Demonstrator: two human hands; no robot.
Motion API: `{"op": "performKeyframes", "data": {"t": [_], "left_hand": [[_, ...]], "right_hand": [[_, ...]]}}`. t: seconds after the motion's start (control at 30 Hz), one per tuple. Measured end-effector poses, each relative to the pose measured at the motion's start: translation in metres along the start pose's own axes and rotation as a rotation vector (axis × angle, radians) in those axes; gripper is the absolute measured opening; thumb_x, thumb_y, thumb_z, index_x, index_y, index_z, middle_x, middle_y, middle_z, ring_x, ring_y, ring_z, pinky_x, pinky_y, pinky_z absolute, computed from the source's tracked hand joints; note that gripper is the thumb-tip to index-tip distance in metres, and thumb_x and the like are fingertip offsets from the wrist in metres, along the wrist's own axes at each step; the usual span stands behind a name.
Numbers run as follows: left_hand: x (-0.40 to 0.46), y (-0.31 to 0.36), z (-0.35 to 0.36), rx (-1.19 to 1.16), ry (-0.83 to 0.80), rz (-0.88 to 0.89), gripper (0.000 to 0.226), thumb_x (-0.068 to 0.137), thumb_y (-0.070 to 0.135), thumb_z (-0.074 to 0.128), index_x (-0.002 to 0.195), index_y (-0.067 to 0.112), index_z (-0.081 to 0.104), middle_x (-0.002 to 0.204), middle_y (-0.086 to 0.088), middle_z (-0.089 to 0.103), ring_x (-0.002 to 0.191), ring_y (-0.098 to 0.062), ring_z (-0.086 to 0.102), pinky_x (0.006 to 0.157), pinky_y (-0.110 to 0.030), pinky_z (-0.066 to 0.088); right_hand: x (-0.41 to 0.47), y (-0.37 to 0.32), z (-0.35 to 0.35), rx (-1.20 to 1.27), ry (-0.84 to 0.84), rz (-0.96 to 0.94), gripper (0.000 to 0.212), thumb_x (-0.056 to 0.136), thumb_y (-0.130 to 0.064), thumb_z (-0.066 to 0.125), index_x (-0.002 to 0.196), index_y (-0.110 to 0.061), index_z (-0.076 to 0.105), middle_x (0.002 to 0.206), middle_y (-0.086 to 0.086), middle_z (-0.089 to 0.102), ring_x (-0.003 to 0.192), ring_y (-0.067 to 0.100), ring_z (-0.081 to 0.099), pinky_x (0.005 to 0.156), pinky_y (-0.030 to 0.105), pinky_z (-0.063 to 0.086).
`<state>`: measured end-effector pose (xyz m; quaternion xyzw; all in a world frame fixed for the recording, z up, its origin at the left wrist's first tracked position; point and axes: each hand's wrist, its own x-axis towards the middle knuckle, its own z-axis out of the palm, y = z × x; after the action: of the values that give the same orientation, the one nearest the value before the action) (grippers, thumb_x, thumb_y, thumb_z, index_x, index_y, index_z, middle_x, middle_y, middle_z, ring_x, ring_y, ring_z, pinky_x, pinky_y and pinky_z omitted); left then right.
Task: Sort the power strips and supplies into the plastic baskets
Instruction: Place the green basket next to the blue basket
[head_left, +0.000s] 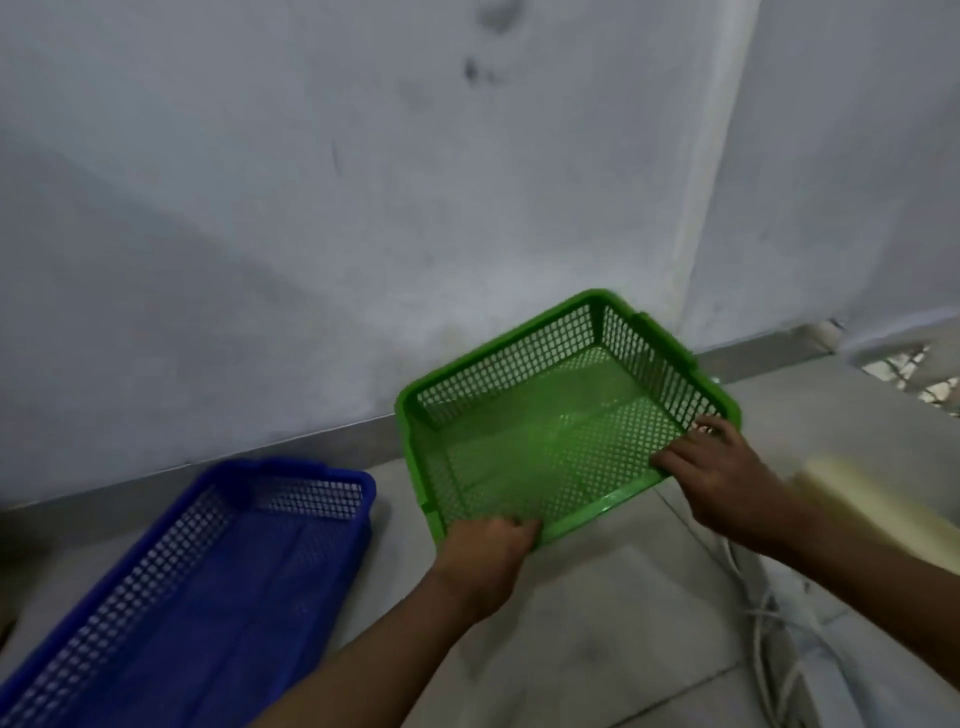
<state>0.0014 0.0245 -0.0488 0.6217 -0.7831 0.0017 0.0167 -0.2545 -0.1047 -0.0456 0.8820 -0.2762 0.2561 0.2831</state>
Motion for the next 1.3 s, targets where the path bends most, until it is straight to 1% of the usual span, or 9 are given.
{"op": "performKeyframes", "data": {"t": [0.1, 0.3, 0.47, 0.53, 0.6, 0.67, 0.87, 1.13, 1.3], "left_hand": [[-0.02, -0.007, 0.008, -0.008, -0.184, -0.087, 0.032, 0.089, 0.004, 0.043, 0.12, 0.01, 0.047, 0.113, -0.022, 0.062, 0.103, -0.04, 0.061, 0.083, -0.044, 0.05], [-0.029, -0.03, 0.011, -0.021, -0.198, -0.161, 0.033, 0.09, 0.005, 0.047, 0.122, 0.011, 0.05, 0.116, -0.018, 0.062, 0.107, -0.035, 0.06, 0.088, -0.043, 0.049], [-0.028, -0.045, 0.023, -0.052, -0.221, -0.312, 0.028, 0.093, 0.005, 0.043, 0.117, 0.012, 0.055, 0.119, -0.014, 0.062, 0.11, -0.029, 0.06, 0.092, -0.04, 0.049], [-0.027, -0.049, 0.03, -0.089, -0.259, -0.384, 0.027, 0.093, 0.006, 0.042, 0.115, 0.01, 0.055, 0.121, -0.013, 0.061, 0.112, -0.029, 0.06, 0.094, -0.039, 0.05], [-0.024, -0.048, 0.03, -0.093, -0.301, -0.412, 0.025, 0.09, 0.01, 0.047, 0.113, 0.01, 0.056, 0.121, -0.013, 0.06, 0.111, -0.029, 0.06, 0.093, -0.039, 0.051], [-0.018, -0.043, 0.029, -0.051, -0.363, -0.409, 0.027, 0.089, 0.015, 0.051, 0.115, 0.011, 0.057, 0.124, -0.012, 0.059, 0.114, -0.028, 0.059, 0.094, -0.039, 0.05], [0.014, -0.014, 0.012, 0.013, -0.566, -0.344, 0.046, 0.085, 0.038, 0.057, 0.126, 0.017, 0.054, 0.133, -0.007, 0.056, 0.122, -0.024, 0.054, 0.1, -0.035, 0.045], [0.08, 0.107, -0.017, -0.14, -0.201, -0.043, 0.045, 0.09, 0.05, 0.046, 0.122, 0.018, 0.046, 0.125, -0.007, 0.054, 0.111, -0.021, 0.055, 0.092, -0.031, 0.048], [0.104, 0.223, -0.027, -0.241, -0.127, 0.139, 0.047, 0.087, 0.051, 0.05, 0.125, 0.023, 0.045, 0.126, -0.002, 0.052, 0.115, -0.021, 0.052, 0.089, -0.032, 0.046]], "right_hand": [[0.013, -0.029, 0.005, -0.008, -0.104, -0.024, 0.034, 0.06, -0.002, 0.041, 0.081, -0.013, 0.066, 0.073, 0.005, 0.064, 0.07, 0.026, 0.063, 0.089, 0.045, 0.034], [0.008, -0.06, 0.013, -0.048, -0.329, 0.068, 0.038, 0.05, -0.003, 0.067, 0.083, -0.02, 0.066, 0.076, 0.001, 0.067, 0.075, 0.027, 0.064, 0.081, 0.043, 0.039], [0.021, -0.084, 0.018, -0.031, -0.504, 0.316, 0.031, 0.047, -0.014, 0.086, 0.071, -0.016, 0.068, 0.086, 0.012, 0.066, 0.08, 0.033, 0.062, 0.063, 0.043, 0.05], [0.03, -0.09, 0.02, -0.021, -0.625, 0.399, 0.028, 0.059, -0.023, 0.083, 0.082, -0.015, 0.069, 0.1, 0.015, 0.06, 0.09, 0.034, 0.058, 0.067, 0.043, 0.051], [0.03, -0.096, 0.026, 0.034, -0.746, 0.453, 0.025, 0.083, -0.024, 0.065, 0.105, -0.014, 0.064, 0.118, 0.013, 0.053, 0.109, 0.031, 0.052, 0.083, 0.041, 0.049], [0.024, -0.099, 0.028, 0.078, -0.81, 0.448, 0.025, 0.09, -0.022, 0.054, 0.112, -0.012, 0.06, 0.121, 0.012, 0.053, 0.115, 0.03, 0.05, 0.088, 0.039, 0.047], [0.007, -0.084, 0.003, 0.203, -0.793, 0.473, 0.037, 0.089, -0.024, 0.05, 0.124, -0.013, 0.051, 0.123, 0.016, 0.053, 0.116, 0.033, 0.05, 0.095, 0.044, 0.04], [-0.08, -0.024, -0.075, 0.191, -0.531, 0.779, 0.036, 0.088, -0.031, 0.049, 0.118, -0.014, 0.057, 0.118, 0.013, 0.059, 0.109, 0.033, 0.055, 0.089, 0.041, 0.041], [-0.166, 0.041, -0.124, 0.063, -0.387, 1.123, 0.03, 0.085, -0.031, 0.053, 0.111, -0.018, 0.061, 0.111, 0.008, 0.062, 0.105, 0.03, 0.057, 0.085, 0.038, 0.043]]}}
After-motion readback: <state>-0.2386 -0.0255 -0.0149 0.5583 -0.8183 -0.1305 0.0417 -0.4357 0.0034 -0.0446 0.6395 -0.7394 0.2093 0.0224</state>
